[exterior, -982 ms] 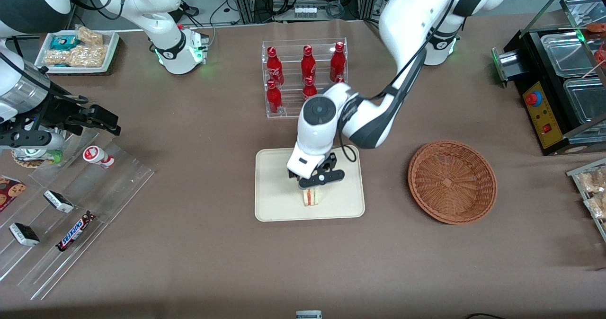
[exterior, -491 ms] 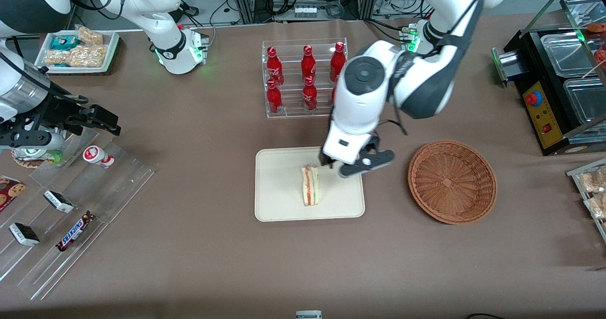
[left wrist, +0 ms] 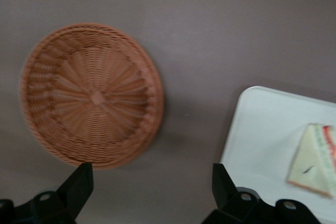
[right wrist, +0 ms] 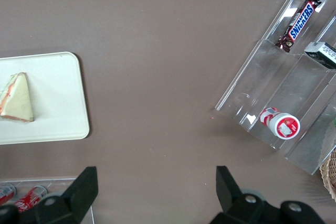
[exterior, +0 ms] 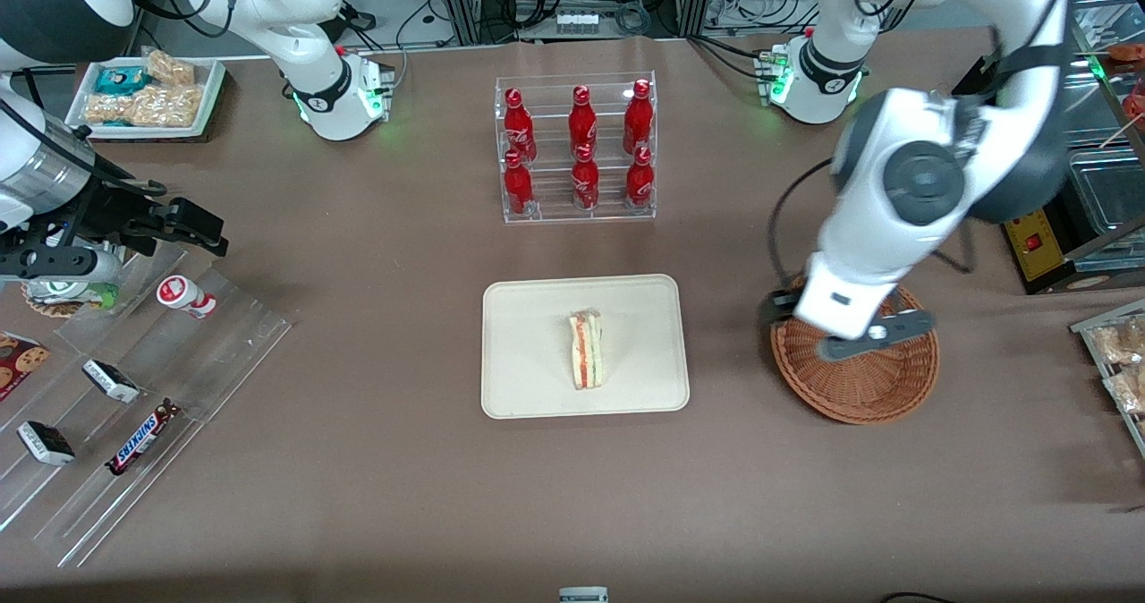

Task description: Place sandwich from basket to tray

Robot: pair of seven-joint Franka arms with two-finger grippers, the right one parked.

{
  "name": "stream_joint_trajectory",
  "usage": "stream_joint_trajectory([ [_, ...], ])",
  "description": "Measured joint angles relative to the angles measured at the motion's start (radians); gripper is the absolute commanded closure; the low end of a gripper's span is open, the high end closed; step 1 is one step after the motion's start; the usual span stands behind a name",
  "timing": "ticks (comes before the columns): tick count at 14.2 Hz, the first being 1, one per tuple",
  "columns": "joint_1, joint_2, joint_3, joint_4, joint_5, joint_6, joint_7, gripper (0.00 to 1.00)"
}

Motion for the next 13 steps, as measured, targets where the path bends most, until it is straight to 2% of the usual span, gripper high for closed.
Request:
stream_joint_trajectory([
  [5, 0.139, -0.136, 0.008, -0.065, -0.022, -0.121, 0.318, 0.00],
  [9, 0.139, -0.245, 0.083, -0.038, -0.049, -0.227, 0.519, 0.00],
  [13, 0.130, -0.270, 0.098, 0.003, -0.055, -0.243, 0.574, 0.00],
])
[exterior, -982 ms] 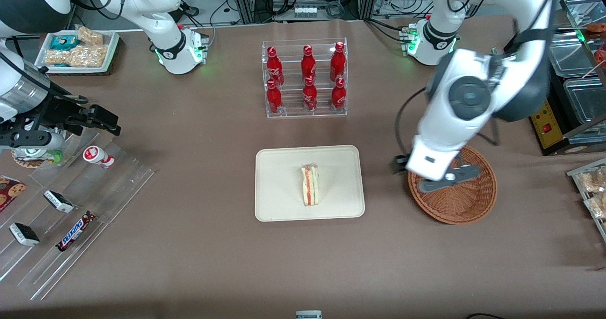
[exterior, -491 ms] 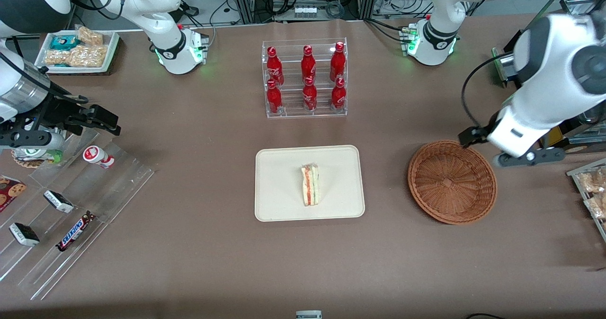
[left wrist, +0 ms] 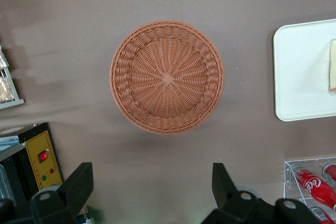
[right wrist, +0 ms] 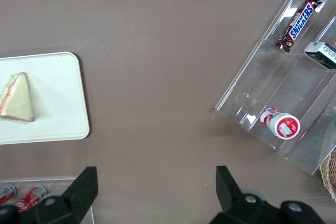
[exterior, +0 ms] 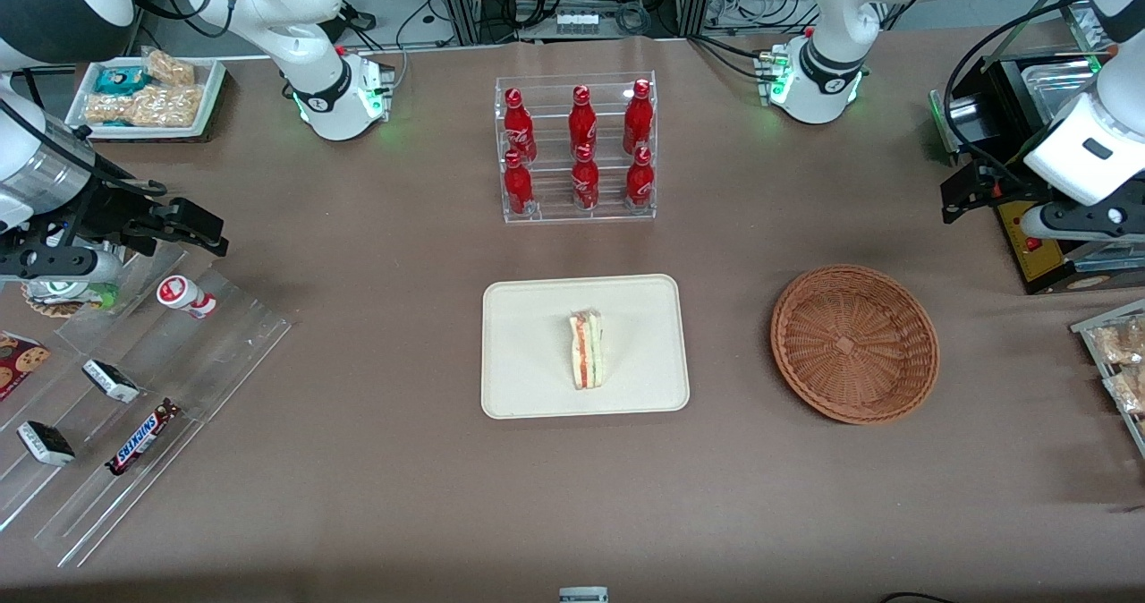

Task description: Place sandwich from basket to tray

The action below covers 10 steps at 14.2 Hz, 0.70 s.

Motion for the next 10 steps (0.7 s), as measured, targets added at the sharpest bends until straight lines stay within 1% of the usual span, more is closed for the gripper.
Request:
stream_joint_trajectory([
  [10, -0.011, 0.021, -0.003, -0.004, -0.012, -0.006, 0.004, 0.00],
])
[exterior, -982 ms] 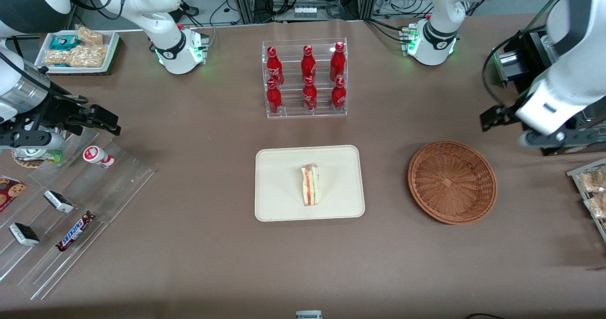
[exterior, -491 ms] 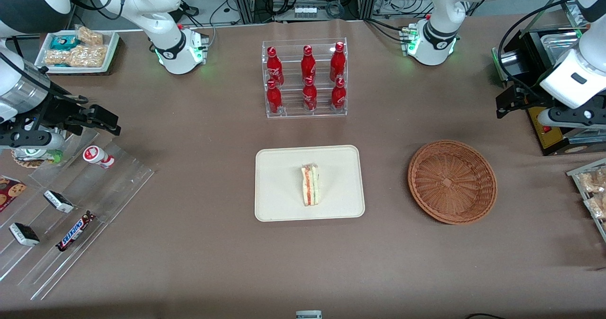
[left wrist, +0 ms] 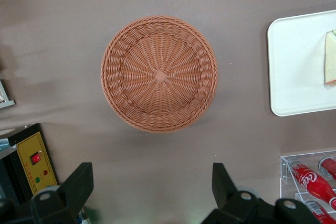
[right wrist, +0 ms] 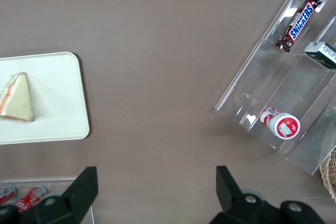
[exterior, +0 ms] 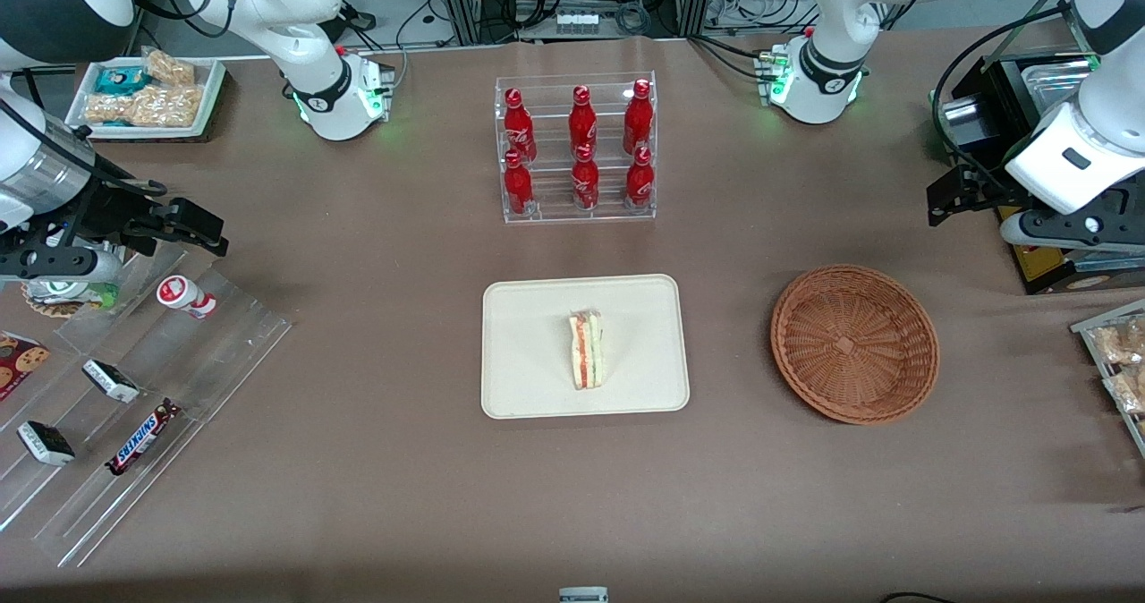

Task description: Place sandwich from basket to tray

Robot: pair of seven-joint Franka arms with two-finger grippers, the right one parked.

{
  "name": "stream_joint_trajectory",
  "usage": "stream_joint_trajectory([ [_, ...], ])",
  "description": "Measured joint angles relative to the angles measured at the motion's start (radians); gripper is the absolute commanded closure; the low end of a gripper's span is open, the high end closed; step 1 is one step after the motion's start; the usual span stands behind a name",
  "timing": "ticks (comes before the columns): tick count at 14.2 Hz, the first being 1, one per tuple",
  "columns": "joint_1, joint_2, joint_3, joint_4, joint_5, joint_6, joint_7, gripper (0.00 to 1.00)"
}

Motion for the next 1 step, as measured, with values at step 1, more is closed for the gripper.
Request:
stream_joint_trajectory([
  [1, 0.000, 0.002, 0.000, 0.000, 0.000, 0.000, 0.000, 0.00],
])
